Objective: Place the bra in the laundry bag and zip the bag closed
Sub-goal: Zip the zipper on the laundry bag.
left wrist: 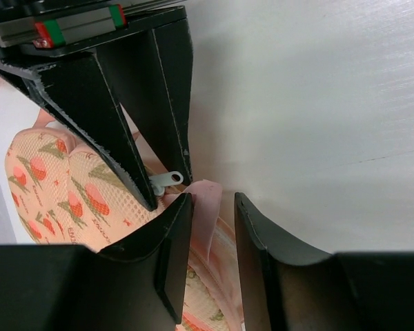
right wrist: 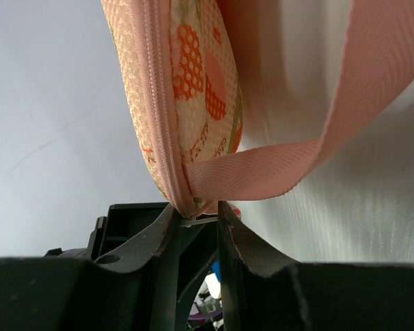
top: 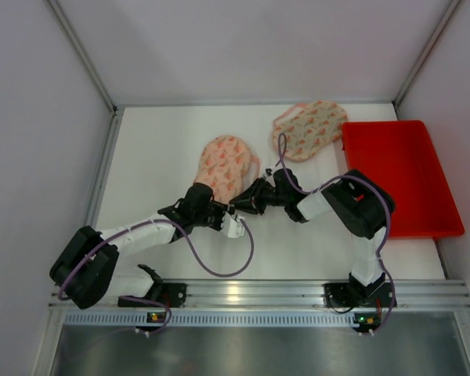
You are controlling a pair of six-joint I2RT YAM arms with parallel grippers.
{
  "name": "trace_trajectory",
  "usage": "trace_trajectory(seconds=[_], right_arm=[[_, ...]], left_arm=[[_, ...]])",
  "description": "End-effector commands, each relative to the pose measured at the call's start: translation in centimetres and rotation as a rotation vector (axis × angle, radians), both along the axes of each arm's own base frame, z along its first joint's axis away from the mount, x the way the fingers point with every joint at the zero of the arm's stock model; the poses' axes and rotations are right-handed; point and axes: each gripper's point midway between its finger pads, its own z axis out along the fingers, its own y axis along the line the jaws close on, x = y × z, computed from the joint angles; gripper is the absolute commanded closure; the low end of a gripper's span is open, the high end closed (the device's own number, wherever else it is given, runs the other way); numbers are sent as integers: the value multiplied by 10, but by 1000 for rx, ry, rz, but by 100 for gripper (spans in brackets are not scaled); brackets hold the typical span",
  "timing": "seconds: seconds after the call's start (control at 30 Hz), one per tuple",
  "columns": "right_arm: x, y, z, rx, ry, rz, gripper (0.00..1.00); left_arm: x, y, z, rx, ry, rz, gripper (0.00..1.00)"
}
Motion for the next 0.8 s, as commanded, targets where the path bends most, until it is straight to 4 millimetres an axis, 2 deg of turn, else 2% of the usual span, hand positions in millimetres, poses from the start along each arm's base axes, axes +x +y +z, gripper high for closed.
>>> trace_trajectory(seconds=[0.0,0.17,0.33,0.47,0.5,0.63,0.73,0.77], right_arm=[[-6,7,13,38,-29,19,100],[-9,8,12,39,-15,22,100],[-9,7,12,42,-6,16,100],[-10,8,12,40,-8,19,100],[-10,8,12,40,-13,19,100],[-9,8,13,40,-20,19,100],[-8,8,12,36,-20,17,100],[-8,7,10,32,-18,18,100]], left_arm=[[18,-11,23,-65,-73,27,63],[18,-10,28,-73,-110,16,57],[24,-8,26,-63,-114,42,59],[27,-8,26,-60,-107,60,74],[25,-6,24,-51,-101,61,82],[18,3,20,-24,-65,71,99],[19,11,19,-16,-48,108,100],[15,17,13,6,-21,120,100]])
